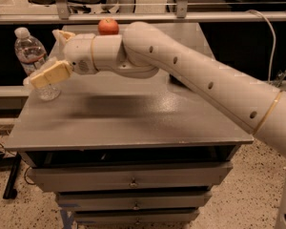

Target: Knock water bottle over

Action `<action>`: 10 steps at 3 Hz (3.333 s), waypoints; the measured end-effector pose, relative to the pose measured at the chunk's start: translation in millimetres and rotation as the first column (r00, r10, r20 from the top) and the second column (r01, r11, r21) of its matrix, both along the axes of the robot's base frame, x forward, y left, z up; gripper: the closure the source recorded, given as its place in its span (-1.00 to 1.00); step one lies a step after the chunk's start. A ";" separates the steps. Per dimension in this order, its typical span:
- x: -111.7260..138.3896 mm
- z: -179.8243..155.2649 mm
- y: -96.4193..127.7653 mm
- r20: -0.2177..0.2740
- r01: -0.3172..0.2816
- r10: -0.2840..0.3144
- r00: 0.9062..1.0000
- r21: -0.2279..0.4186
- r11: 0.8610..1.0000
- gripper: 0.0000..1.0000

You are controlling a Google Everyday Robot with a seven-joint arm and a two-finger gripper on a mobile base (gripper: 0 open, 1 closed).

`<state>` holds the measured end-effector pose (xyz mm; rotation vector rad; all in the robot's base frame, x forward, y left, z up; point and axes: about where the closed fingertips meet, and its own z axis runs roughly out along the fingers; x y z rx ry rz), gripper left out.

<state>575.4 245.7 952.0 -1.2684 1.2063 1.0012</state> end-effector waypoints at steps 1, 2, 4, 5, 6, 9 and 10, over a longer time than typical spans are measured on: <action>-2.8 -2.5 25.2 -0.014 -0.033 0.033 0.999 0.039 0.999 -1.00; -8.7 -8.1 40.2 -0.020 -0.059 0.060 0.998 0.044 0.997 -0.68; -6.6 -19.1 27.7 -0.038 -0.065 0.065 0.997 -0.008 0.998 0.26; 9.0 -10.5 7.9 -0.058 -0.071 0.068 0.996 -0.058 0.996 0.71; 39.2 7.3 -47.7 -0.098 -0.055 0.041 0.994 -0.154 0.987 1.00; 62.0 3.4 -143.4 -0.112 -0.060 -0.017 0.994 -0.651 0.757 1.00; 45.1 -19.1 -143.7 -0.106 -0.094 0.013 0.994 -0.802 0.589 1.00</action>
Offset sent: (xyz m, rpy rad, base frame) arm -0.0125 0.0539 -0.0168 0.0449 0.0312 0.0836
